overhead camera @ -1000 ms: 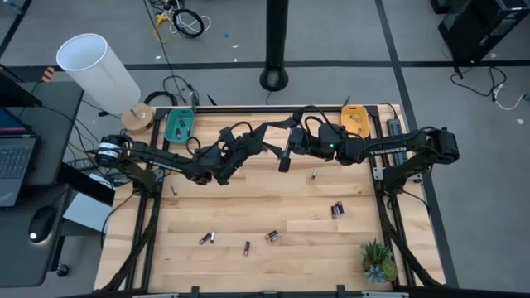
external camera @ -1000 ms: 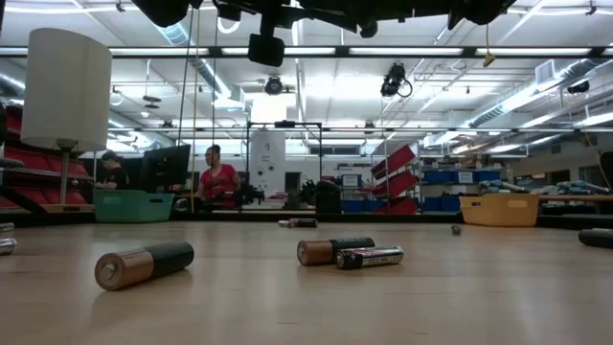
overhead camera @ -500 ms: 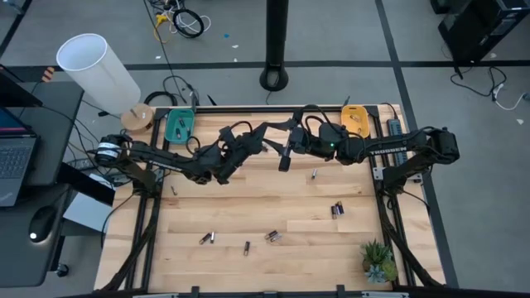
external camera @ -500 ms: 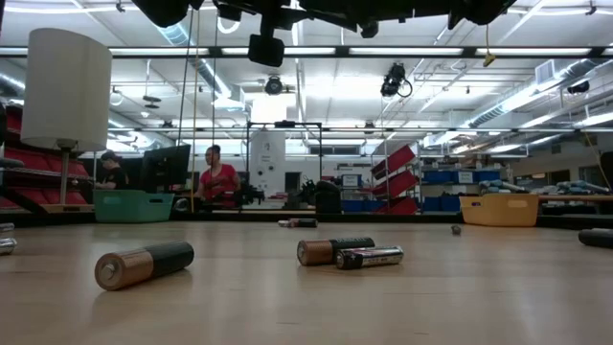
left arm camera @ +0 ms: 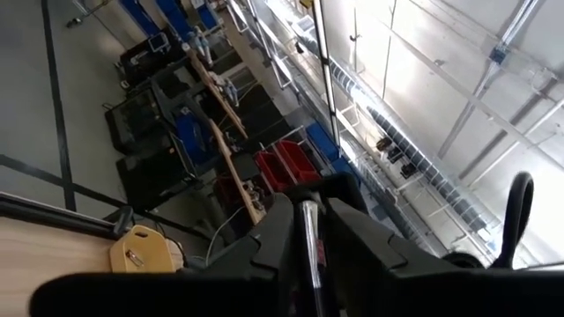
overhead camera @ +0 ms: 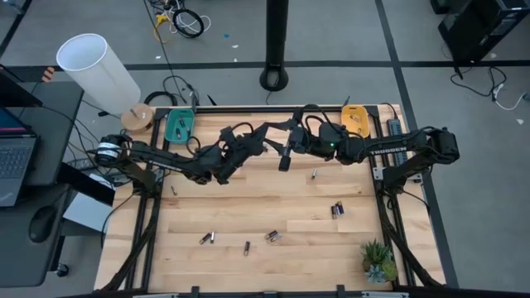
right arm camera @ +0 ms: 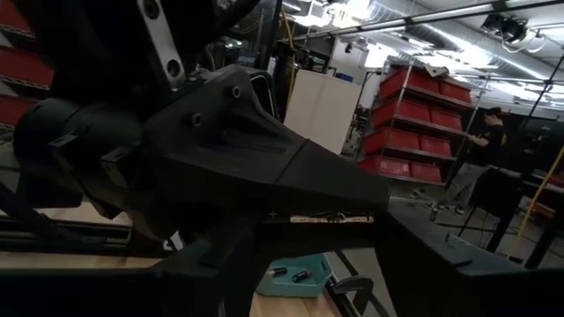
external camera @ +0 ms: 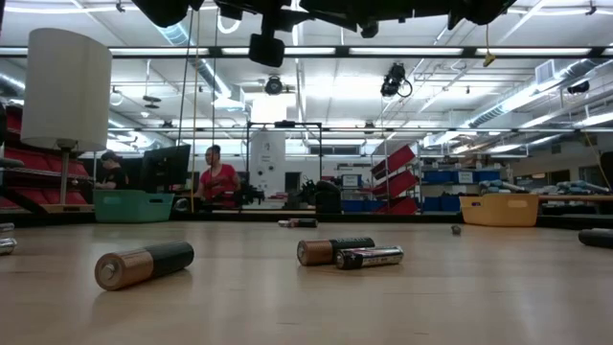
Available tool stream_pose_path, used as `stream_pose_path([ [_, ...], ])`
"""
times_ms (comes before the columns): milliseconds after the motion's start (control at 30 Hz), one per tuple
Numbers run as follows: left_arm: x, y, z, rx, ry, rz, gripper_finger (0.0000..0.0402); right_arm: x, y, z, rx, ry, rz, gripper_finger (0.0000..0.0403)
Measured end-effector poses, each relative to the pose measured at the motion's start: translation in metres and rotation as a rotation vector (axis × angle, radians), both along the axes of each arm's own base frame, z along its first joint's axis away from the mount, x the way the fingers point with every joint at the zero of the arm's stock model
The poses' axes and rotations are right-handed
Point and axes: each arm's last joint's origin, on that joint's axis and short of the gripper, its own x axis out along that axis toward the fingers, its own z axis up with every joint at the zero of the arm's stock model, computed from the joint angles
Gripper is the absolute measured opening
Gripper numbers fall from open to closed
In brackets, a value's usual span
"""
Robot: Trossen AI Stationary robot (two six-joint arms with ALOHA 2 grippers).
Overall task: Sort batteries
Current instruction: Put the silver battery into the yellow bin
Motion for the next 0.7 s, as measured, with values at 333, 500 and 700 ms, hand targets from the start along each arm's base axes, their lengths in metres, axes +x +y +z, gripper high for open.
stream_pose_path([
  [333,0.001,-0.0012,-0.0013,0.025,0.026,-0.011,0.0139,0.0006,0.0001,-0.0013,0.002,0.013,0.007,0.0201],
  [500,0.0006,-0.001,-0.0009,0.033,0.032,0.002,0.0148,0.0007,0.0001,-0.0014,0.023,0.008,0.009,0.0201],
  [700,-0.0009,-0.0002,0.0005,0.051,0.055,0.041,0.0149,0.0,-0.0024,-0.0015,0.04,0.004,-0.065,0.0201],
])
